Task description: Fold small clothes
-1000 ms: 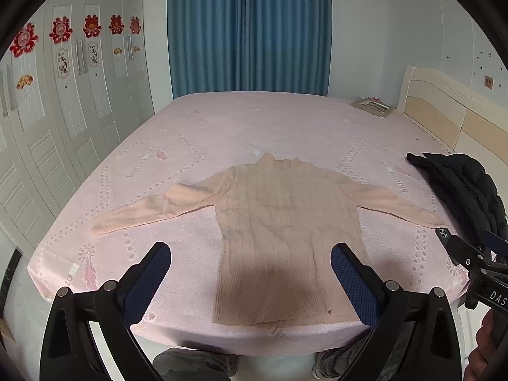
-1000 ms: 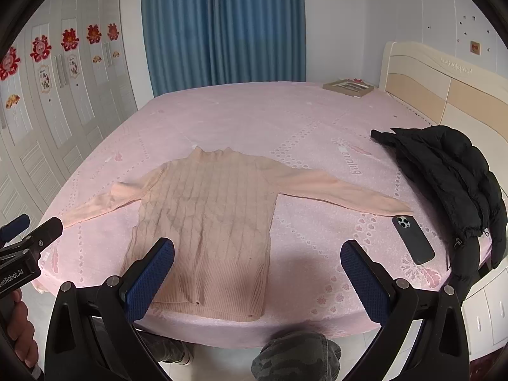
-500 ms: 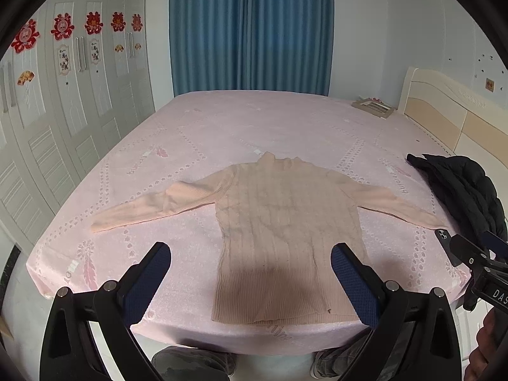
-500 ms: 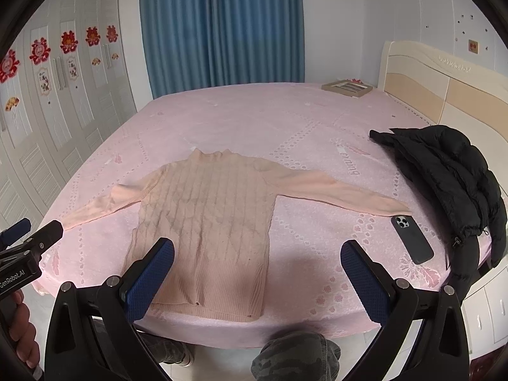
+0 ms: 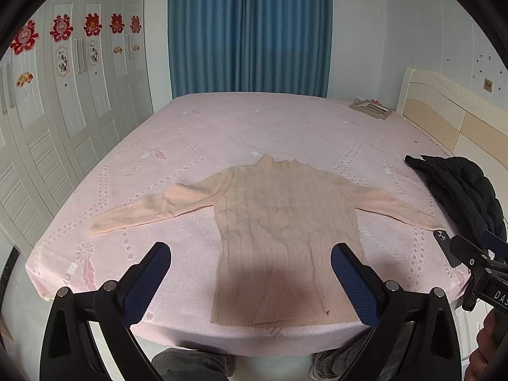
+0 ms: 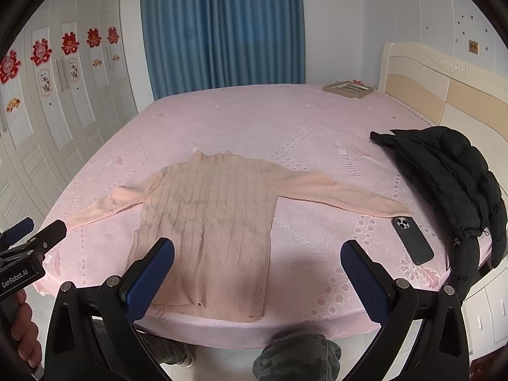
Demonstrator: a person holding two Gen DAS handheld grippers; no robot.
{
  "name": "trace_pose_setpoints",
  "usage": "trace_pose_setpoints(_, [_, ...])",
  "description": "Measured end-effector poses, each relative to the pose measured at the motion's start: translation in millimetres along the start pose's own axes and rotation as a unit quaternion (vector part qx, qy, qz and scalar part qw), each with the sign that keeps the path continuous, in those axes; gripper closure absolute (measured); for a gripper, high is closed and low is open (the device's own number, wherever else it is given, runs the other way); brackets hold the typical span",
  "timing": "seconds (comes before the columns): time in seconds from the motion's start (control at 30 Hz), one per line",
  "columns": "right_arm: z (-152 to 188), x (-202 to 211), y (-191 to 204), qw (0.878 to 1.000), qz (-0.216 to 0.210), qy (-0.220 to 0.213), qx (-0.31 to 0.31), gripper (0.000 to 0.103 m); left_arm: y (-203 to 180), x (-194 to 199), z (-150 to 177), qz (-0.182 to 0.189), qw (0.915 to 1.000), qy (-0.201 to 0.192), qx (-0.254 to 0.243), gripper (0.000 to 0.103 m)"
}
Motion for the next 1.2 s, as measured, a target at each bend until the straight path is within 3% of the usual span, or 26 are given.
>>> trace_pose_setpoints(1.2, [-8,8,11,1.000,-0.011,-0.005,0.013,0.001,7,1,-8,0.012,0.9997,-0.010,0.018,0.001])
Point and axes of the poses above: each gripper's, at about its wrist camera, not at the fingertips, and x roughly against the way its jaws point, y to its left, z to its underside, the point moved 4 cm from there along -x, roughly the way its jaws point, and after that the axes turned 6 degrees about z, right-handed, at the moved point
